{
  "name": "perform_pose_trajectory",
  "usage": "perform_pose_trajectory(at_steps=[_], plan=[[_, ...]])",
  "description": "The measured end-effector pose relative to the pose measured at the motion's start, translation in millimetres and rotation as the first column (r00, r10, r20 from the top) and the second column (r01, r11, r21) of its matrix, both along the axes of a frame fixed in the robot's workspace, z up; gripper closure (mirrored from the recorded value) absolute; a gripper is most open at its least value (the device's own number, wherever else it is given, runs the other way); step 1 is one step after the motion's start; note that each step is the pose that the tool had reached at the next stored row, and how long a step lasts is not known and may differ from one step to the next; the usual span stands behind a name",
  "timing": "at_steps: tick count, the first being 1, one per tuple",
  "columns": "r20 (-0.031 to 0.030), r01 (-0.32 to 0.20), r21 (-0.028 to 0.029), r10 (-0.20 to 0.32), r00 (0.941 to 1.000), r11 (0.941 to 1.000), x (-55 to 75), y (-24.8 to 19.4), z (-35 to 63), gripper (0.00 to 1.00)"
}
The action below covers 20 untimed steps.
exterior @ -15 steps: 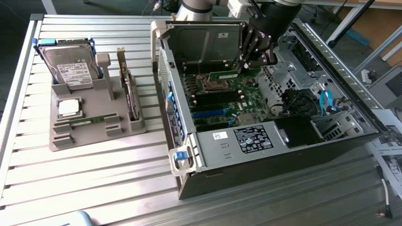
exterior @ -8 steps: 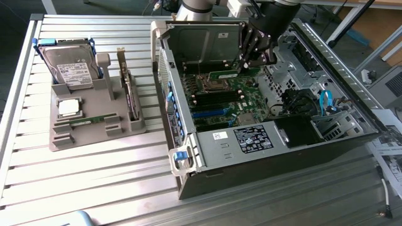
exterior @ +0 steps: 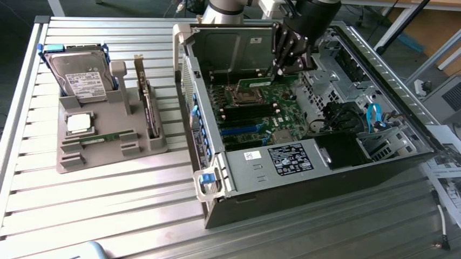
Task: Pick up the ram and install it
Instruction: 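Insert the ram into the slot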
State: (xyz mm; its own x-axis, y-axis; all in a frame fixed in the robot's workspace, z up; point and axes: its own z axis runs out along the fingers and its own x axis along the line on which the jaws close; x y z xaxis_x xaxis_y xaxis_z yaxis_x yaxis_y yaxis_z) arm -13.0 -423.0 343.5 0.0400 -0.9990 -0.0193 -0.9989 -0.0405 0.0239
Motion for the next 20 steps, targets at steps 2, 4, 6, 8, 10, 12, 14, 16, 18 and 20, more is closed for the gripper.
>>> perform_pose_trajectory(at_steps=[2, 4, 6, 8, 10, 12, 14, 16, 18, 20], plan=[[0.0000, 0.000, 0.0000, 0.000, 1.0000, 1.0000, 0.0, 2.1, -0.3, 0.88], [0.0000, 0.000, 0.0002, 0.000, 1.0000, 1.0000, 0.0, 4.3, -0.6, 0.88], [0.0000, 0.000, 0.0002, 0.000, 1.0000, 1.0000, 0.0, 5.6, -0.9, 0.88], [0.0000, 0.000, 0.0002, 0.000, 1.0000, 1.0000, 0.0, 6.6, -1.2, 0.88], [0.0000, 0.000, 0.0001, 0.000, 1.0000, 1.0000, 0.0, 6.8, -1.2, 0.88], [0.0000, 0.000, 0.0001, 0.000, 1.0000, 1.0000, 0.0, 6.8, -1.2, 0.88], [0.0000, 0.000, 0.0001, 0.000, 1.0000, 1.0000, 0.0, 6.8, -1.2, 0.88], [0.0000, 0.000, 0.0001, 0.000, 1.0000, 1.0000, 0.0, 6.8, -1.2, 0.88], [0.0001, 0.000, 0.0018, 0.000, 1.0000, 1.0000, 0.0, 6.9, -2.7, 0.88], [0.0000, 0.000, 0.0027, 0.000, 1.0000, 1.0000, -0.1, 6.8, -5.5, 0.88]])
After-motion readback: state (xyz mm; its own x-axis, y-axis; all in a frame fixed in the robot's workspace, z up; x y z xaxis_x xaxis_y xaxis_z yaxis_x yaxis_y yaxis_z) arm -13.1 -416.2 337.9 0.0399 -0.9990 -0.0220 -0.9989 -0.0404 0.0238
